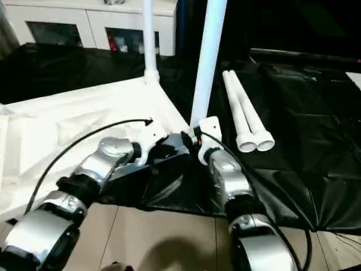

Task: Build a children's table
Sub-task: Rotate leg to tighten

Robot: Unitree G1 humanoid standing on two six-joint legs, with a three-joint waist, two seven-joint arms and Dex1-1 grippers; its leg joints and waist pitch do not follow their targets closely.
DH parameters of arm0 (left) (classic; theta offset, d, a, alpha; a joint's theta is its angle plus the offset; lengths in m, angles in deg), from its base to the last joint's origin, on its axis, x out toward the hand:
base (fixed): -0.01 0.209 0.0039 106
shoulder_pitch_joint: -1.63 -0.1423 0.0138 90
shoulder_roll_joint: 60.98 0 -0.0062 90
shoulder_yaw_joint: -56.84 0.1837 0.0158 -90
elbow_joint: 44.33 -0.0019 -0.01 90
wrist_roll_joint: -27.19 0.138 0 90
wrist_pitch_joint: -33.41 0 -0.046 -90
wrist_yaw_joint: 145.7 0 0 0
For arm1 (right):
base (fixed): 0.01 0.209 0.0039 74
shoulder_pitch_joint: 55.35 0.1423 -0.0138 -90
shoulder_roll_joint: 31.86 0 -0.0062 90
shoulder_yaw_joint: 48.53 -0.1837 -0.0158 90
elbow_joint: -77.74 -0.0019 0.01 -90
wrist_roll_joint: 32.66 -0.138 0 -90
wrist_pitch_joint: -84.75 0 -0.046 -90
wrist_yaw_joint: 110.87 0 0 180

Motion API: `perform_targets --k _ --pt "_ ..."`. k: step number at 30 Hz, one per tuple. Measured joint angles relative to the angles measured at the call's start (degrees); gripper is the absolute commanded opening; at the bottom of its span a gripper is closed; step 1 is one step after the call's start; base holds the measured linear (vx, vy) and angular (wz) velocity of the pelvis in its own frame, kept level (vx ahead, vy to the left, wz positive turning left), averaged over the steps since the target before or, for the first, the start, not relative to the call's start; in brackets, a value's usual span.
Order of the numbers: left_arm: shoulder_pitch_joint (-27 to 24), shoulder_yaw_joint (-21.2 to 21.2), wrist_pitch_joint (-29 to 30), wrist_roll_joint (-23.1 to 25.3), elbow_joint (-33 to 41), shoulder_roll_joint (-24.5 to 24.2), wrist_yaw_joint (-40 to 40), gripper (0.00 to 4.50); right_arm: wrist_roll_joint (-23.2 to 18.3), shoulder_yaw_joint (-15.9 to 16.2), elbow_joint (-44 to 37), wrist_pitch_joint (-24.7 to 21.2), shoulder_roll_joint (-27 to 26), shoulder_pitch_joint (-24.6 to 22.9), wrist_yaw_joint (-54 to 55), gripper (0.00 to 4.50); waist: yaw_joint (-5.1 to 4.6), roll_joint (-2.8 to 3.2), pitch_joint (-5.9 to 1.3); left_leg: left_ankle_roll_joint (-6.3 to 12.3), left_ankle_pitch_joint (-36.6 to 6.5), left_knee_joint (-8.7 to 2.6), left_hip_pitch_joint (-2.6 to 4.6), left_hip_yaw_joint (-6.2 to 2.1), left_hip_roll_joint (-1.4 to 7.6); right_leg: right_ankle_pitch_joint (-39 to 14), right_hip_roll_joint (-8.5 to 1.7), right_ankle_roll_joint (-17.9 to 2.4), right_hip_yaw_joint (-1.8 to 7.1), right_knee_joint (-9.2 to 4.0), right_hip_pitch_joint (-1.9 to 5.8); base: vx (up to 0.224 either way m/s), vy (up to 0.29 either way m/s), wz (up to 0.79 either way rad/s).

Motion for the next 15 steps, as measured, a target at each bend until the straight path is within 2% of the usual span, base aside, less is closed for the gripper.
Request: perform_targets --k 2,4,5,7,9,15 --pt "0.0 -0.1 0.0 0.0 0.0 0.1 0.0 0.00 0.2 -0.2 0.2 0.8 0.0 0.0 0.0 3.26 0.07 0.04 -0.01 0.01 0.0 0.01 -0.03 0.01 -0.02 0.0 -0.02 0.0 0.00 -0.04 0.00 0.000 0.000 0.00" --pt "0.0 -0.1 -0.2 0.0 0.0 0.1 -0.5 0.00 0.1 -0.3 0.5 1.3 0.0 0.0 -0.8 3.26 0.09 0.04 -0.01 0.02 0.0 0.01 -0.04 0.02 -0.03 0.0 -0.03 0.0 0.00 -0.04 -0.01 0.000 0.000 0.00" --pt "0.0 -0.1 -0.2 0.0 0.0 0.0 -0.9 0.00 -0.2 -0.5 0.6 1.5 0.1 -0.1 -1.8 3.49 0.07 0.03 -0.01 0.02 0.0 0.01 -0.04 0.02 -0.02 0.0 -0.03 0.0 0.00 -0.04 -0.01 0.000 0.000 0.00" --pt "-0.1 -0.1 -0.9 0.0 0.0 -0.6 -2.5 0.00 -0.8 -0.5 0.0 1.6 1.1 -0.8 -5.7 3.59 -0.02 0.03 0.00 0.02 0.0 0.01 -0.03 0.01 -0.01 0.0 -0.02 0.0 -0.01 -0.04 -0.01 0.000 0.000 0.00" --pt "-0.4 0.0 -1.2 -0.2 0.3 -1.3 -4.4 0.00 -0.9 0.1 -0.9 1.6 2.1 -1.5 -9.8 3.92 -0.18 0.04 0.00 0.02 0.0 0.00 -0.03 0.01 0.00 0.0 -0.01 0.0 -0.02 -0.03 -0.02 0.000 0.000 0.00" --pt "-2.1 1.3 -2.4 -1.3 3.3 -4.2 -13.3 0.00 -2.2 3.0 -3.6 2.3 6.9 -3.8 -24.2 3.92 0.10 0.02 0.02 0.02 0.0 -0.01 -0.06 0.02 0.02 0.0 -0.01 0.0 -0.04 -0.03 -0.03 0.000 0.000 0.00"
